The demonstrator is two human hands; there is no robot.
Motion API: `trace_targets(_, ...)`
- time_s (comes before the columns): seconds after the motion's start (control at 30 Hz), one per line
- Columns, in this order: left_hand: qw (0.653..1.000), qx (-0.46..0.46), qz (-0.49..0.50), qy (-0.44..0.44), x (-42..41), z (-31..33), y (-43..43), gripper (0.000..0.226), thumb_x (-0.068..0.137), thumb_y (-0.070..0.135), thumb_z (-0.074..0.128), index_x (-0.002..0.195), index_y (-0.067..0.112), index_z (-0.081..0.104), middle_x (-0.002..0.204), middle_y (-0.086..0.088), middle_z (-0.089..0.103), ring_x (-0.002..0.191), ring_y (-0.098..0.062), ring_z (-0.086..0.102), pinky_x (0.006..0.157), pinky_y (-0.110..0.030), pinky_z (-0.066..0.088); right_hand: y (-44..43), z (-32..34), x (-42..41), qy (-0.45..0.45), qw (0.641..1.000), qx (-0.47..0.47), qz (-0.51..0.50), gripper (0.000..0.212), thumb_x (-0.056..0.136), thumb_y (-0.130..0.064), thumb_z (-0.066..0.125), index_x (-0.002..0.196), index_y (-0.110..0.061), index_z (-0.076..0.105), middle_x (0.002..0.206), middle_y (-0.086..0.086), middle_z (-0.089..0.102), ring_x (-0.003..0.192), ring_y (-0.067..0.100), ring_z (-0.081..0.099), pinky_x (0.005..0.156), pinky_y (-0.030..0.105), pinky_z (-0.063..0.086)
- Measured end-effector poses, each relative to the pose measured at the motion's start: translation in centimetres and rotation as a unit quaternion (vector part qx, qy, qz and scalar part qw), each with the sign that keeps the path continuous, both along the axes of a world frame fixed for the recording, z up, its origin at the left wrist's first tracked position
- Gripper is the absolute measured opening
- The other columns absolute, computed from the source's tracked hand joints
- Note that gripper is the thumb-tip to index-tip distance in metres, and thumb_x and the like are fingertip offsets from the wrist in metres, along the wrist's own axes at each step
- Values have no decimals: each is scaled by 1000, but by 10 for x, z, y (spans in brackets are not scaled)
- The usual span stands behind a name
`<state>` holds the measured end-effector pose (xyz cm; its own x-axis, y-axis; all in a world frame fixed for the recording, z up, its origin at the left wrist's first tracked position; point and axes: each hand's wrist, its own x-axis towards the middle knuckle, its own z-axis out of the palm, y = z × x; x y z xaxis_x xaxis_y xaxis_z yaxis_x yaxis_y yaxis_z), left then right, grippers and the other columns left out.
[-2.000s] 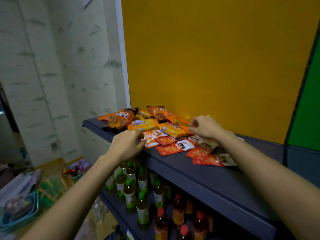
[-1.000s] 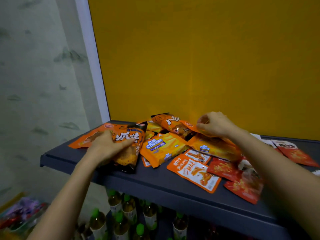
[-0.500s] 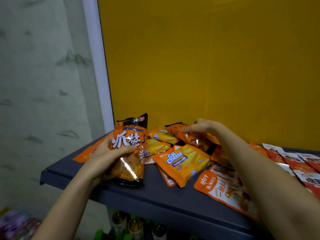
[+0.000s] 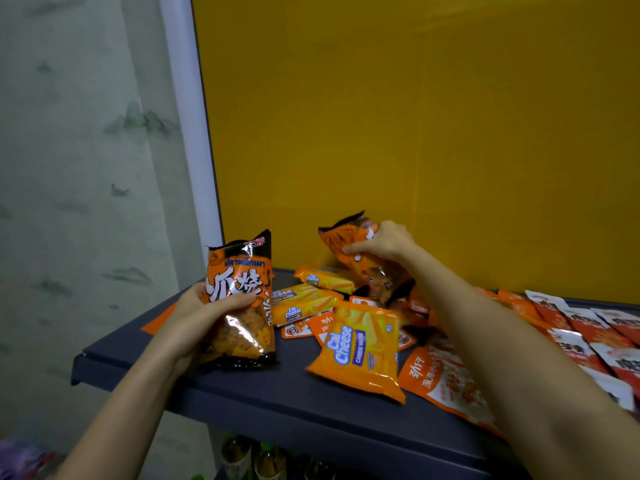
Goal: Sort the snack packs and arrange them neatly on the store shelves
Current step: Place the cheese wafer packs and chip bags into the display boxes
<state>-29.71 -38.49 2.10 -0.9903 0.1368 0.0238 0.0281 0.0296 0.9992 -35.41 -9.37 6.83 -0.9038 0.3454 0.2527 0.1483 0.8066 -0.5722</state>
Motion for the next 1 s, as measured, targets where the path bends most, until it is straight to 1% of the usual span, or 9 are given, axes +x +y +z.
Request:
trace_targets(0.13, 998, 39, 17, 47, -2, 7, 8, 38, 69, 14, 75, 103, 19, 59, 104, -9, 69, 90, -27, 67, 73, -37, 54, -10, 20, 15, 149, 971, -186, 29, 70, 69, -38, 81, 121, -6, 47, 107, 4, 61, 94, 22, 59, 82, 31, 46)
trace_targets(0.2, 996, 43, 27, 76, -3, 12, 14, 43, 68, 15, 77, 108, 18, 60, 101, -6, 70, 88, -25, 67, 73, -37, 55, -12, 28, 23, 194, 947, -254, 45, 76, 70, -30, 81, 129, -5, 41, 112, 4, 57, 101, 19, 57, 83, 32, 46)
trace_targets(0.3, 993, 49, 41, 100, -5, 20, 23, 71, 54, 22, 86, 118, 15, 55, 106, -5, 68, 95, -27, 66, 83, -46, 54, -7, 37, 32, 244, 917, -312, 43, 90, 63, -32, 85, 135, -8, 36, 127, 8, 56, 116, 25, 54, 95, 38, 47)
trace_targets(0.4, 988, 54, 43, 141, -4, 34, 40, 76, 54, 24, 87, 120, 15, 51, 113, -4, 66, 101, -26, 65, 88, -49, 52, 8, 44, 57, 278, 901, -331, 37, 87, 67, -28, 83, 134, -9, 31, 111, 3, 57, 99, 19, 58, 96, 39, 47)
trace_targets(0.5, 979, 51, 40, 194, 2, 49, 70, 65, 64, 22, 83, 119, 16, 50, 113, 0, 64, 101, -20, 63, 87, -41, 52, 34, 50, 87, 306, 888, -341, 22, 87, 66, -28, 83, 133, -14, 29, 118, 3, 52, 110, 23, 55, 97, 42, 47)
trace_targets(0.6, 973, 52, 4, 223, 15, 60, 114, 59, 67, 23, 81, 115, 18, 47, 111, 1, 61, 99, -17, 61, 83, -35, 51, 63, 51, 125, 295, 898, -326, -7, 90, 59, -37, 84, 132, -14, 36, 122, 6, 57, 109, 24, 58, 95, 44, 50)
trace_targets(0.77, 967, 61, -105, 222, 54, 61, 207, 53, 70, 19, 79, 110, 19, 45, 94, 12, 57, 85, -4, 57, 64, -21, 46, 132, 36, 202, 276, 913, -284, -100, 86, 69, -37, 71, 139, -10, 30, 119, 7, 50, 104, 25, 51, 79, 37, 46)
trace_targets(0.9, 961, 63, -186, 197, 99, 54, 287, 53, 71, 18, 79, 109, 19, 43, 92, 11, 55, 82, -4, 56, 61, -21, 45, 188, 22, 280, 259, 911, -273, -167, 88, 64, -41, 68, 137, -10, 32, 123, 11, 54, 110, 28, 54, 91, 42, 47)
trace_targets(1.0, 954, 63, -232, 181, 142, 48, 344, 54, 70, 19, 79, 110, 18, 42, 91, 12, 54, 82, -6, 56, 63, -21, 45, 230, 13, 343, 247, 909, -264, -209, 87, 56, -42, 72, 129, -5, 41, 108, 10, 60, 99, 28, 61, 76, 35, 50)
